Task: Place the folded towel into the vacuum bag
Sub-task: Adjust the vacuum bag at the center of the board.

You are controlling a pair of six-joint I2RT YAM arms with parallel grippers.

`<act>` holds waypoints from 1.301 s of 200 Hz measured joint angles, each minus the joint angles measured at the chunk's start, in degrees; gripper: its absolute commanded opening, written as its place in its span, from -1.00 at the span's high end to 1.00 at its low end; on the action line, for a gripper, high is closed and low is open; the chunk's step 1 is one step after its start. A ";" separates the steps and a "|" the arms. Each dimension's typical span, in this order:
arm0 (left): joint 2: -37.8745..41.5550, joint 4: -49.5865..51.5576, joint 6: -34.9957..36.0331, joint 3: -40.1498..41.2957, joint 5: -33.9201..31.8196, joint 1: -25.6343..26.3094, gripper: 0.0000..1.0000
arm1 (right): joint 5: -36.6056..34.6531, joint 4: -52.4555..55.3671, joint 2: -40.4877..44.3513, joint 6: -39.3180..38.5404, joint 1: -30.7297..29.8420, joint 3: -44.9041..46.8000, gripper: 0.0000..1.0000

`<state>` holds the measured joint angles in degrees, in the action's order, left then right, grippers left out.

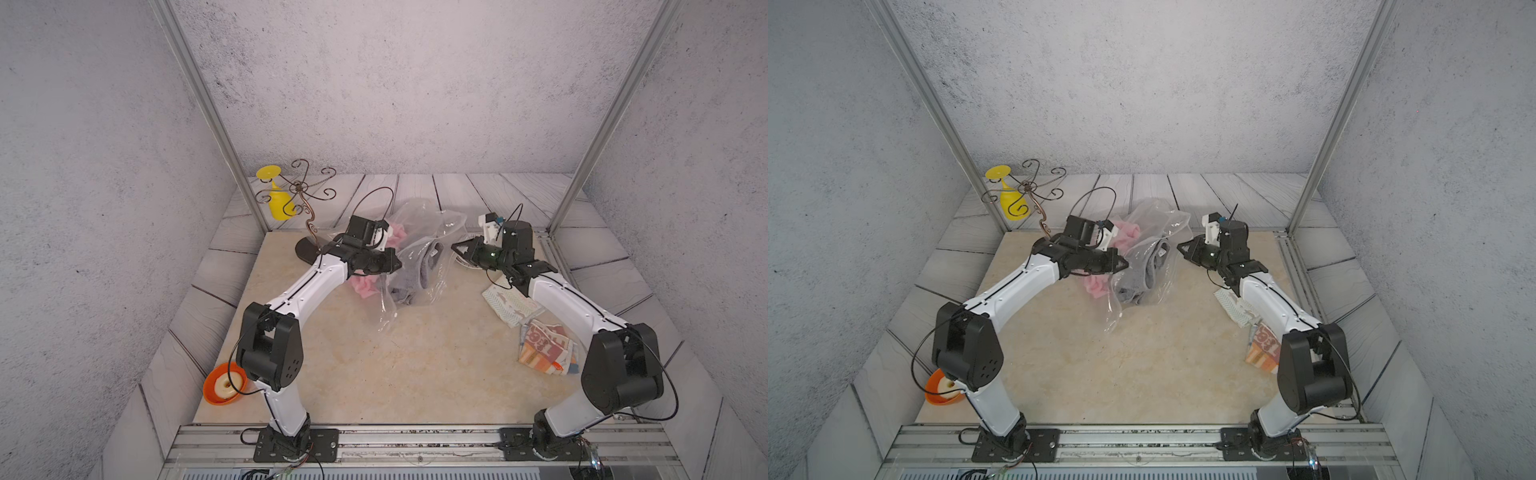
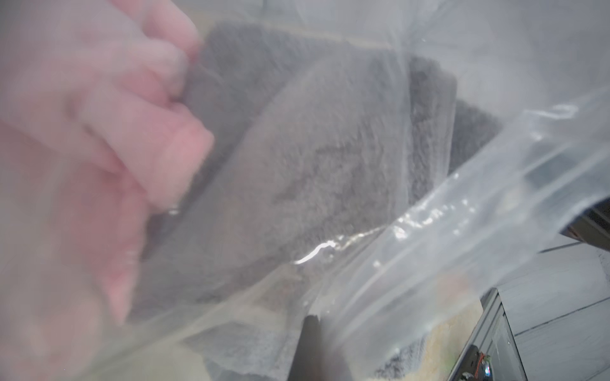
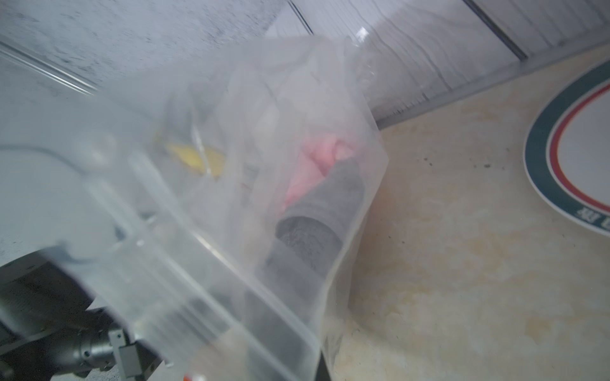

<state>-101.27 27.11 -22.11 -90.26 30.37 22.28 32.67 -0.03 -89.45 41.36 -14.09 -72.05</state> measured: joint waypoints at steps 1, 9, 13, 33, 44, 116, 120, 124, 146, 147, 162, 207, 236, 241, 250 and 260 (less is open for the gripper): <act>0.02 0.13 0.07 -0.46 0.17 -0.31 1.00 | 0.00 0.28 0.04 -0.11 0.00 -0.37 1.00; 0.22 0.87 0.52 -3.19 1.53 -2.12 1.00 | -0.02 1.46 0.35 -1.16 0.00 -2.23 1.00; 0.28 1.40 0.98 -5.11 2.36 -2.95 1.00 | -0.11 2.14 0.52 -1.99 0.00 -3.23 1.00; 0.26 4.55 3.08 -15.82 6.05 -5.73 1.00 | -0.50 5.31 0.85 -5.31 0.00 -7.89 1.00; 0.37 4.98 3.85 -21.09 8.96 -5.95 1.00 | -1.09 6.91 0.85 -6.99 0.00 -10.29 1.00; 1.92 2.64 2.51 -17.40 13.20 -3.54 1.00 | -12.26 22.43 0.44 -11.17 0.02 -14.67 1.00; 1.92 2.38 2.58 -15.78 12.52 -3.02 1.00 | -13.40 23.71 0.33 -11.21 0.02 -14.67 1.00; 1.92 2.12 2.69 -14.32 12.07 -2.58 1.00 | -14.36 24.96 0.26 -11.26 0.04 -14.64 0.99; 1.90 -1.97 1.01 -3.76 9.46 0.96 1.00 | -19.50 30.01 0.11 -11.15 0.63 -13.31 0.93; 1.90 -2.16 0.92 -3.43 9.42 1.07 1.00 | -19.58 30.10 0.11 -11.10 0.68 -13.25 0.92; 1.81 -5.46 -1.77 3.30 8.33 3.19 1.00 | -21.77 32.00 0.11 -10.21 2.12 -10.95 0.70; 0.00 -12.24 -8.35 11.26 4.81 4.07 1.00 | -24.50 32.96 1.57 -1.22 11.21 2.12 -0.43; -0.46 -13.79 -9.81 11.26 3.13 3.98 1.00 | -27.36 33.70 3.52 3.02 15.87 8.04 -0.53; -0.46 -13.99 -9.97 11.26 2.93 3.98 1.00 | -28.15 33.86 3.72 3.58 16.33 8.20 -0.53; -0.52 -14.23 -10.27 11.26 2.80 3.96 1.00 | -29.24 33.77 3.89 4.33 16.76 8.22 -0.53; -0.63 -14.47 -10.43 11.26 2.80 3.98 1.00 | -30.32 33.51 3.85 4.68 16.96 8.22 -0.53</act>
<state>-101.91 12.64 -32.53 -79.00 33.17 26.26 2.35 33.47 -85.60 46.04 2.87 -63.83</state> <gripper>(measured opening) 0.048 0.763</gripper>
